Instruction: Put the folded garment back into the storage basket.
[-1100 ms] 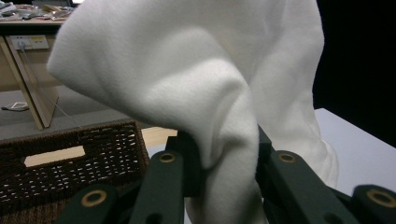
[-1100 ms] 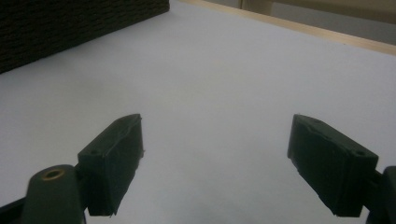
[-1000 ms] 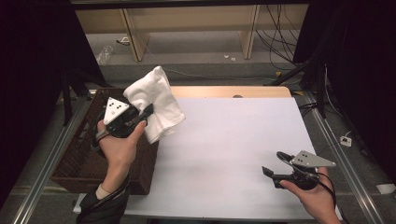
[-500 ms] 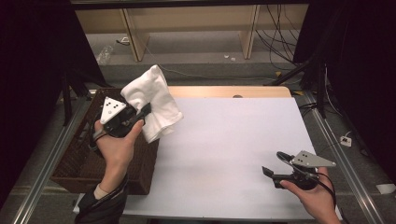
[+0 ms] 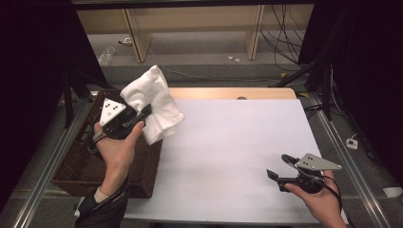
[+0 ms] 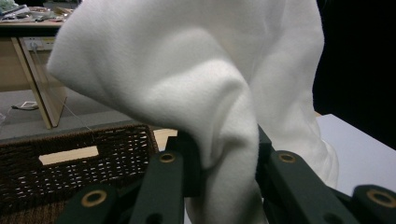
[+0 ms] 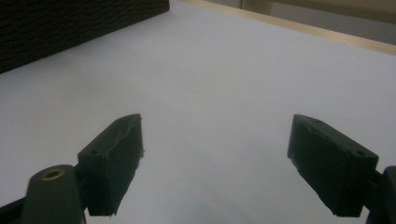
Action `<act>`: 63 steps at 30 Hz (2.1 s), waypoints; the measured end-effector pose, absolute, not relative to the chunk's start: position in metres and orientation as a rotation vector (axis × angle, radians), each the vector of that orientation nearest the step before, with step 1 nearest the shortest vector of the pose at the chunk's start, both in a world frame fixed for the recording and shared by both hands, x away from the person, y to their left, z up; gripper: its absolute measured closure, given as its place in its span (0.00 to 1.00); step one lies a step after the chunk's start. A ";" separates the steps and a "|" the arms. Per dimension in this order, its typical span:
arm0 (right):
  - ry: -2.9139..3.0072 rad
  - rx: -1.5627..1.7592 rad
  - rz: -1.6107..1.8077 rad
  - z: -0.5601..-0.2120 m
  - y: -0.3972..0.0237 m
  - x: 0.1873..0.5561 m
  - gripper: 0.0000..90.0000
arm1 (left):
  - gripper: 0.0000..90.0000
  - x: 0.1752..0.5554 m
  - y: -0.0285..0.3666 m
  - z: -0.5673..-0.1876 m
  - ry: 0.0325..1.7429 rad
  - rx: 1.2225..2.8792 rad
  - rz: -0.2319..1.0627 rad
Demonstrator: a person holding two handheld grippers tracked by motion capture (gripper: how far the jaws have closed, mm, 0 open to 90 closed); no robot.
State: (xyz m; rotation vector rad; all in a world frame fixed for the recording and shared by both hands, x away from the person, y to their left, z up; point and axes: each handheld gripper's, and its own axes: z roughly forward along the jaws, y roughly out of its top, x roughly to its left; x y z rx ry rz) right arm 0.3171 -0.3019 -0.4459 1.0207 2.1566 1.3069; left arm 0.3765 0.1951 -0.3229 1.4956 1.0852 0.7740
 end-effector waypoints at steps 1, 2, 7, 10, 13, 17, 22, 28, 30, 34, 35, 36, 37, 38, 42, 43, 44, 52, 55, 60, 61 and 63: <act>2.157 1.021 1.307 -0.446 -0.302 0.317 0.21 | 0.82 0.376 0.195 -0.323 1.085 1.496 0.774; 2.157 1.020 1.307 -0.446 -0.302 0.317 0.21 | 0.82 0.377 0.196 -0.323 1.087 1.495 0.773; 2.157 1.020 1.307 -0.446 -0.302 0.317 0.21 | 0.82 0.377 0.196 -0.323 1.089 1.495 0.774; 2.157 1.021 1.306 -0.446 -0.302 0.317 0.21 | 0.82 0.377 0.197 -0.323 1.091 1.493 0.776; 2.157 1.020 1.306 -0.446 -0.302 0.317 0.21 | 0.82 0.377 0.198 -0.323 1.092 1.486 0.778; 2.157 1.020 1.307 -0.446 -0.302 0.317 0.21 | 0.82 0.377 0.200 -0.322 1.095 1.485 0.780; 2.157 1.020 1.307 -0.446 -0.302 0.317 0.21 | 0.82 0.377 0.202 -0.322 1.102 1.480 0.783; 2.157 1.021 1.307 -0.446 -0.302 0.317 0.21 | 0.82 0.378 0.204 -0.322 1.107 1.474 0.786; 2.157 1.020 1.307 -0.446 -0.302 0.317 0.21 | 0.82 0.378 0.205 -0.322 1.109 1.473 0.786; 2.160 1.023 1.305 -0.446 -0.302 0.317 0.21 | 0.82 0.378 0.207 -0.321 1.114 1.468 0.790; 2.159 1.023 1.306 -0.446 -0.302 0.317 0.21 | 0.82 0.378 0.207 -0.322 1.115 1.465 0.791; 2.158 1.021 1.306 -0.446 -0.302 0.317 0.21 | 0.82 0.378 0.208 -0.322 1.116 1.465 0.792; 2.157 1.021 1.306 -0.446 -0.302 0.317 0.21 | 0.82 0.378 0.208 -0.321 1.118 1.465 0.791; 2.157 1.021 1.306 -0.446 -0.302 0.317 0.21 | 0.82 0.378 0.208 -0.321 1.118 1.465 0.791; 2.159 1.023 1.305 -0.446 -0.302 0.317 0.21 | 0.82 0.378 0.209 -0.322 1.118 1.460 0.798; 2.159 1.020 1.306 -0.446 -0.302 0.317 0.21 | 0.82 0.378 0.209 -0.322 1.118 1.462 0.802; 2.158 1.021 1.306 -0.446 -0.302 0.317 0.21 | 0.82 0.378 0.209 -0.322 1.118 1.462 0.804; 2.158 1.020 1.307 -0.446 -0.302 0.317 0.21 | 0.82 0.378 0.211 -0.322 1.123 1.458 0.806; 2.158 1.022 1.305 -0.446 -0.302 0.317 0.21 | 0.82 0.378 0.212 -0.322 1.126 1.455 0.807; 2.158 1.020 1.306 -0.446 -0.302 0.317 0.21 | 0.82 0.379 0.212 -0.322 1.126 1.456 0.805; 2.158 1.021 1.306 -0.446 -0.302 0.317 0.21 | 0.82 0.379 0.212 -0.322 1.126 1.456 0.805; 2.157 1.020 1.307 -0.446 -0.302 0.317 0.21 | 0.82 0.379 0.214 -0.323 1.131 1.452 0.808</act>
